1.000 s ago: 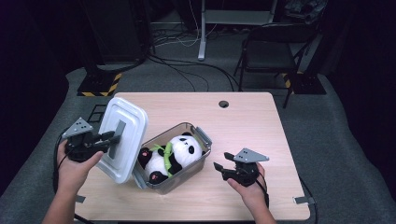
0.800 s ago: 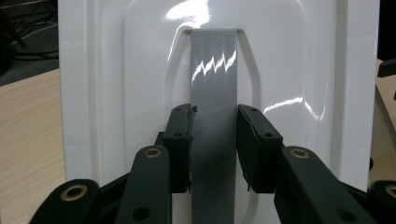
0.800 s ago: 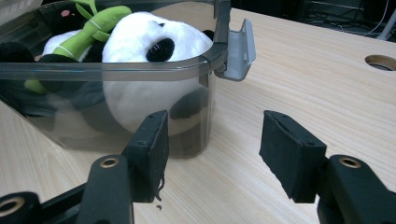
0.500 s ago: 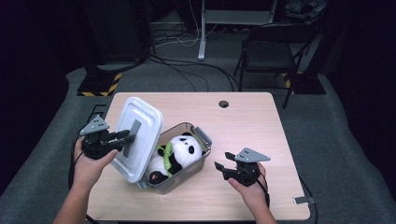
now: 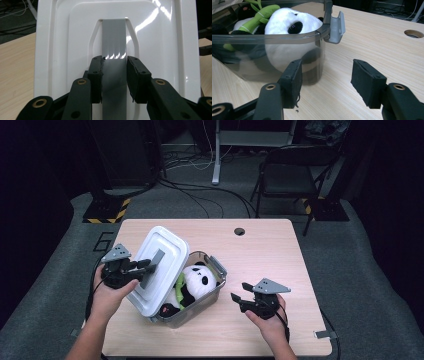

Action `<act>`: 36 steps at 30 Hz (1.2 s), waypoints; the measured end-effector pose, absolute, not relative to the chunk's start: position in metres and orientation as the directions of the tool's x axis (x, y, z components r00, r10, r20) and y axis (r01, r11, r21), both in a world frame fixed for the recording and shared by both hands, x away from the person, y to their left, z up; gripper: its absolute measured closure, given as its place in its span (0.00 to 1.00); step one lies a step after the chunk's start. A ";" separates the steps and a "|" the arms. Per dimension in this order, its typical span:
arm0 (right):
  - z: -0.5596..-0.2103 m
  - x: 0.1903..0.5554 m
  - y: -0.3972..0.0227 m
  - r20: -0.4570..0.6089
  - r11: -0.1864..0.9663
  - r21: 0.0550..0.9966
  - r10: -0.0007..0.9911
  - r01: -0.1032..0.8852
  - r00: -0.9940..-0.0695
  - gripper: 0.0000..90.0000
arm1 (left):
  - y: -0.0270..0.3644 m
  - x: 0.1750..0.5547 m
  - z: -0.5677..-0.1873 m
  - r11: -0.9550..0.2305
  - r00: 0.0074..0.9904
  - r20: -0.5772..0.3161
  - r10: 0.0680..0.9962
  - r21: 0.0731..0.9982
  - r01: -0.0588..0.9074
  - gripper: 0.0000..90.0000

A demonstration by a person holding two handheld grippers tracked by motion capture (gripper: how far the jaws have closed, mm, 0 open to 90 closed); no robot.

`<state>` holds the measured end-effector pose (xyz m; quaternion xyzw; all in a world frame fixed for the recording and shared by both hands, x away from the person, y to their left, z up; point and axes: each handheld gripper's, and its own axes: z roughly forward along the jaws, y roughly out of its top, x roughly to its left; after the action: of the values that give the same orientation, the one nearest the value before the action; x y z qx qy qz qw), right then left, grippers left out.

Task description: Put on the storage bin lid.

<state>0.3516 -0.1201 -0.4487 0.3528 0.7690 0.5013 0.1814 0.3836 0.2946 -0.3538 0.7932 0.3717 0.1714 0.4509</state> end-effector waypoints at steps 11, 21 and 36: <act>-0.449 0.352 -0.123 0.080 0.239 0.900 0.731 0.363 -0.678 0.46 | 0.276 0.390 -0.362 -0.330 0.684 -0.069 0.726 0.837 0.436 0.74; -0.449 0.352 -0.126 0.080 0.228 0.905 0.738 0.359 -0.670 0.46 | 0.263 0.393 -0.364 -0.344 0.705 -0.068 0.705 0.838 0.425 0.74; -0.448 0.350 -0.131 0.085 0.217 0.905 0.749 0.365 -0.657 0.46 | 0.241 0.400 -0.370 -0.377 0.733 -0.068 0.677 0.823 0.424 0.74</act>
<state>0.3504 -0.1307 -0.4480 0.3679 0.7567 0.5060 0.1898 0.4001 0.2414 -0.3703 0.8175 0.3367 0.1417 0.4453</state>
